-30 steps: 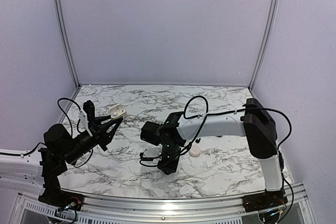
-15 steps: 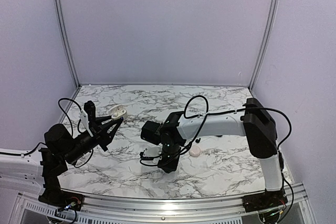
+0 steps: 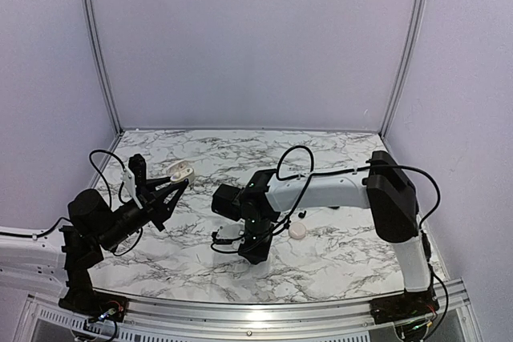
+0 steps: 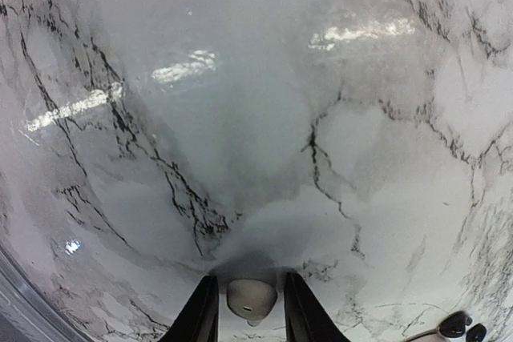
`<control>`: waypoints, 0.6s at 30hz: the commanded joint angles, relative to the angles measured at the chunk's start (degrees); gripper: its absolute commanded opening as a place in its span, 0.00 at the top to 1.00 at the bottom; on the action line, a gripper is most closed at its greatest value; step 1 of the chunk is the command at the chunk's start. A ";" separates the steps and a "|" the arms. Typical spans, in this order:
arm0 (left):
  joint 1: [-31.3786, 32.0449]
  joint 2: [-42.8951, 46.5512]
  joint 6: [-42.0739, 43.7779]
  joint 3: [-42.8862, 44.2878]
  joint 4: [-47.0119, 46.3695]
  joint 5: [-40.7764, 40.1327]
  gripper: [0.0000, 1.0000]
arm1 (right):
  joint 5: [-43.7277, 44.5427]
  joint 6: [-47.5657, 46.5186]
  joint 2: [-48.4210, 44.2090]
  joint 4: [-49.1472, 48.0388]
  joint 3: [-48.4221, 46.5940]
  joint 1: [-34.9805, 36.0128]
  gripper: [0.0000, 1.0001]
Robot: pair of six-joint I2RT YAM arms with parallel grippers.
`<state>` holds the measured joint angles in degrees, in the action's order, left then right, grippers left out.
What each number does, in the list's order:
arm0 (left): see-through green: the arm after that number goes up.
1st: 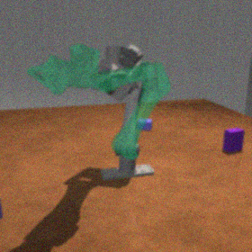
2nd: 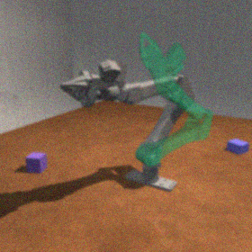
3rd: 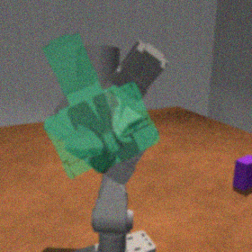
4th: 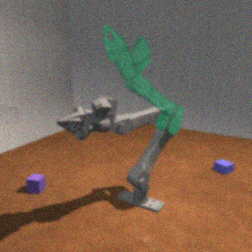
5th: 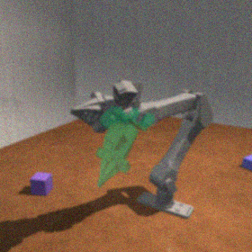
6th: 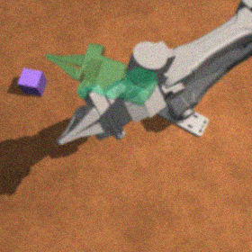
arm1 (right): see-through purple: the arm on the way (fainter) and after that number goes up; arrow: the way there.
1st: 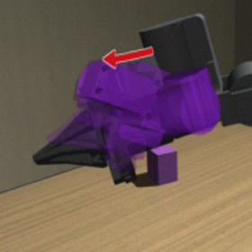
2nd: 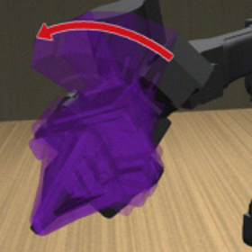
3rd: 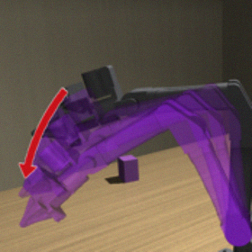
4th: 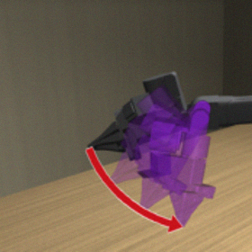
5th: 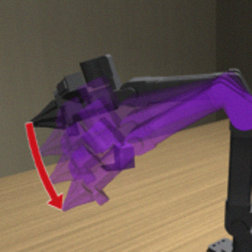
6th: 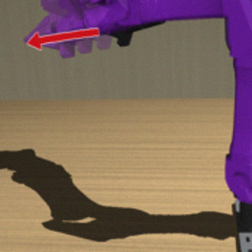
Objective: Insert the wireless bluetooth earbuds into the charging case
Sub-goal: Pick up the right earbud from the center of the board.
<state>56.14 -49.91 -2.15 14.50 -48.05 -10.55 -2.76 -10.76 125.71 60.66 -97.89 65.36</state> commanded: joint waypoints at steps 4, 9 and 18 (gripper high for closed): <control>-0.24 0.42 1.01 0.45 -0.46 0.47 1.00 | 1.40 1.42 3.78 2.09 -3.01 0.46 0.73; -0.24 0.76 1.27 0.27 -0.47 0.43 1.00 | 1.80 1.76 4.48 2.98 -3.63 0.47 0.74; -0.24 1.39 1.23 -0.09 -0.46 -0.17 1.00 | 2.15 2.09 4.21 3.41 -4.41 0.60 0.83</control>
<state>56.14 -49.76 -1.80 14.50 -48.05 -10.55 -1.48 -9.28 127.94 64.12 -101.54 65.52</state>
